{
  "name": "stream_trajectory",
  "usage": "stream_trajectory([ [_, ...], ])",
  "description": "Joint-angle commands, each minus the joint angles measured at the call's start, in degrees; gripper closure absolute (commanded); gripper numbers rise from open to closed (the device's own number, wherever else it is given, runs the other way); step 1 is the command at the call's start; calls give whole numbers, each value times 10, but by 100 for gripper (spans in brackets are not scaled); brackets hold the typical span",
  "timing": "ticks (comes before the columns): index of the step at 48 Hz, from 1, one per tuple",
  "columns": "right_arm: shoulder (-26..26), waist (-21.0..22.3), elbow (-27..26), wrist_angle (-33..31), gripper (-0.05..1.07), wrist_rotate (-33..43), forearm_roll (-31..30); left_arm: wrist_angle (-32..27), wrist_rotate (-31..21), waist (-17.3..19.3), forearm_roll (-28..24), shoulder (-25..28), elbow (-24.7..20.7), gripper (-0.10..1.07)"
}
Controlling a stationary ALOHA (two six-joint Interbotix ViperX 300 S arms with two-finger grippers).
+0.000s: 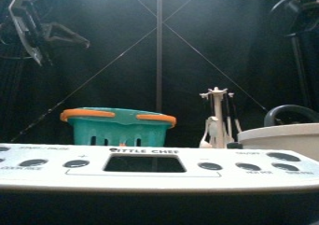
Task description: Place pot lid to the right of the pot
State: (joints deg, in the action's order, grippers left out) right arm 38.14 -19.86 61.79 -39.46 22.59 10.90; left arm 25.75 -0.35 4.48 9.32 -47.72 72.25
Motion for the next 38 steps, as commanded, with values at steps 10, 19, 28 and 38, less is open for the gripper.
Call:
stream_trajectory([
  [10,-46,1,1,19,42,-1,-25,5,0,2,2,1,-10,102],
  [19,-55,2,3,38,28,-1,-33,5,1,2,2,1,-9,102],
  [28,-55,9,2,38,15,1,-40,5,0,2,2,1,-8,102],
  [38,-54,25,-3,41,9,-1,-42,5,0,2,2,1,-8,102],
])
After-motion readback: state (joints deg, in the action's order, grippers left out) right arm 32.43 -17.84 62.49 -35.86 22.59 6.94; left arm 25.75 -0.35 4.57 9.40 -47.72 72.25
